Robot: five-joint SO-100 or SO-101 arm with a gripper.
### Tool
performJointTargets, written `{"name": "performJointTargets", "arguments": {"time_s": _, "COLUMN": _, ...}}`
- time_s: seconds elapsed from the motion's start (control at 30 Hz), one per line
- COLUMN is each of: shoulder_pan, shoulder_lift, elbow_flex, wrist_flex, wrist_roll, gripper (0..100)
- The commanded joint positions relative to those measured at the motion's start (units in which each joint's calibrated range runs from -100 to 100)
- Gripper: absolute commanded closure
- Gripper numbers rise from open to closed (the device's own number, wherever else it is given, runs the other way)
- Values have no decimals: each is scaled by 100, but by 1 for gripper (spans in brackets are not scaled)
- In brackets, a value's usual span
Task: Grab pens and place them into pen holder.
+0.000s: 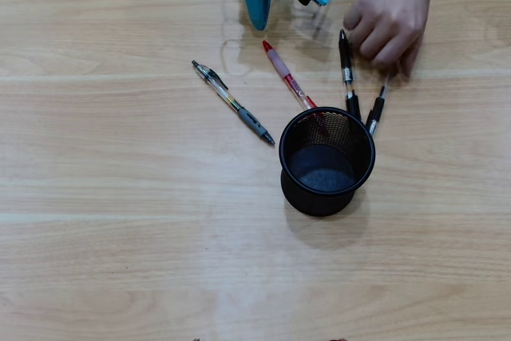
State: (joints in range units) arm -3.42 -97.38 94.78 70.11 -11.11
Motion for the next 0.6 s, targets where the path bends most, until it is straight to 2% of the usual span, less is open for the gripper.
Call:
{"name": "performJointTargets", "arguments": {"time_s": 0.0, "shoulder_pan": 35, "shoulder_lift": 50, "elbow_flex": -229, "wrist_flex": 333, "wrist_roll": -18, "gripper": 98}}
{"name": "performJointTargets", "arguments": {"time_s": 0.43, "shoulder_pan": 52, "shoulder_lift": 50, "elbow_flex": -229, "wrist_flex": 316, "wrist_roll": -18, "gripper": 98}}
{"name": "performJointTargets", "arguments": {"time_s": 0.57, "shoulder_pan": 673, "shoulder_lift": 50, "elbow_flex": -211, "wrist_flex": 299, "wrist_roll": -23, "gripper": 98}}
